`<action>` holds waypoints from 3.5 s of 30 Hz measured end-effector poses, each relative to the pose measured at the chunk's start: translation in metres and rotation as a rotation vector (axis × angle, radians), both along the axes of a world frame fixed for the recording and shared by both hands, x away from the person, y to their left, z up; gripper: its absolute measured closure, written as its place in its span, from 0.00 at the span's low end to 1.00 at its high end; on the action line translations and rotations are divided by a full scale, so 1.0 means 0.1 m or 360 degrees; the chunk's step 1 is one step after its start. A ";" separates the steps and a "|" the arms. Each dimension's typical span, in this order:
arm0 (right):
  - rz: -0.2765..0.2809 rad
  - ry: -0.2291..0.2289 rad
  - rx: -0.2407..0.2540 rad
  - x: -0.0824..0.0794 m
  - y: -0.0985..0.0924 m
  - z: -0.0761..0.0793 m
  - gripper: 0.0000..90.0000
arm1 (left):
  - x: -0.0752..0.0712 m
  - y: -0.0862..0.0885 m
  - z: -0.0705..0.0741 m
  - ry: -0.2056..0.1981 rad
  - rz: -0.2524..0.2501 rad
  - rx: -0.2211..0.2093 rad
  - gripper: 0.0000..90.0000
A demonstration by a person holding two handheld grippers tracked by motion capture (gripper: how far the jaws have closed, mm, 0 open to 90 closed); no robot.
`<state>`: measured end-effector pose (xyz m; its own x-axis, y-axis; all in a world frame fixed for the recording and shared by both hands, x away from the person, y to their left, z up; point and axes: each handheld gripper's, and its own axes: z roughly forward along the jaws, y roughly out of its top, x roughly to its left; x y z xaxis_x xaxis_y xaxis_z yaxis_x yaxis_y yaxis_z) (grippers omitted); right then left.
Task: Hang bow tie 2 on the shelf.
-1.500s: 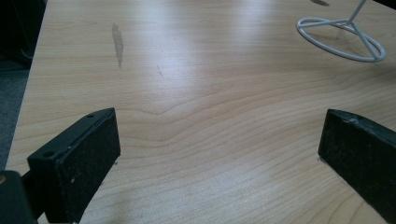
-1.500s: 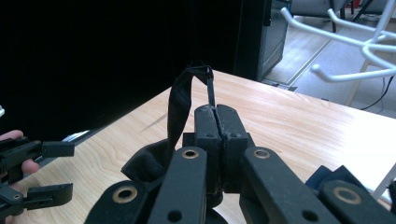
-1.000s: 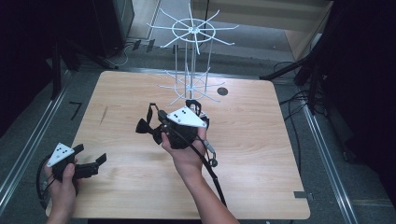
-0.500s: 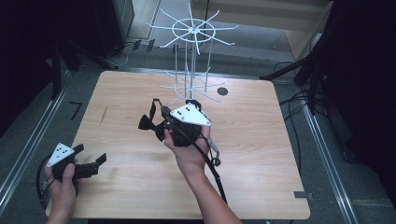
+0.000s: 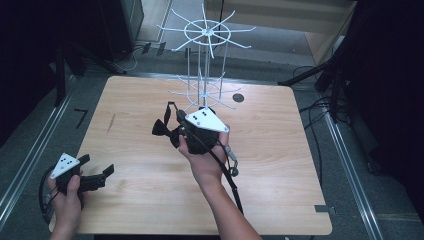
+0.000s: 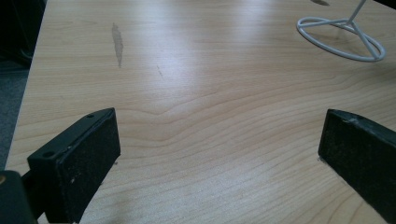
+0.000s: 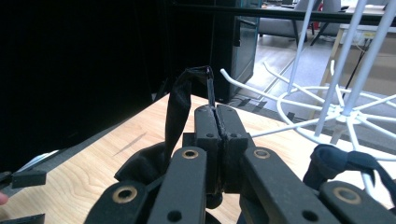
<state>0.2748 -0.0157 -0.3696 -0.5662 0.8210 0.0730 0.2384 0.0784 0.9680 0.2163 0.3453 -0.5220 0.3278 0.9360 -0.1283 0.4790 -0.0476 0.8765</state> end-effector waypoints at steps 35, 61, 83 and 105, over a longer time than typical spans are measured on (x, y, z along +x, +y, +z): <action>-0.0252 0.0076 -0.0033 0.25 -0.17 -0.03 0.97 | 0.00 0.00 0.00 0.0001 -0.0003 0.0002 0.00; -0.0047 0.0041 0.0056 0.15 -0.26 -0.15 0.57 | 0.00 0.00 0.00 -0.0001 -0.0003 -0.0001 0.00; 0.0102 0.0007 0.0020 -0.05 -0.33 -0.25 0.28 | 0.00 0.00 0.00 -0.0001 -0.0002 -0.0001 0.00; 0.0090 0.0054 -0.0048 -0.17 -0.46 -0.58 0.27 | 0.00 0.00 0.00 0.0000 0.0001 0.0005 0.00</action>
<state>0.2579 -0.0618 -0.4276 -0.6093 0.7900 0.0683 0.2651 0.1218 0.9565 0.2159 0.3449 -0.5218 0.3273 0.9366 -0.1255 0.4788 -0.0498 0.8765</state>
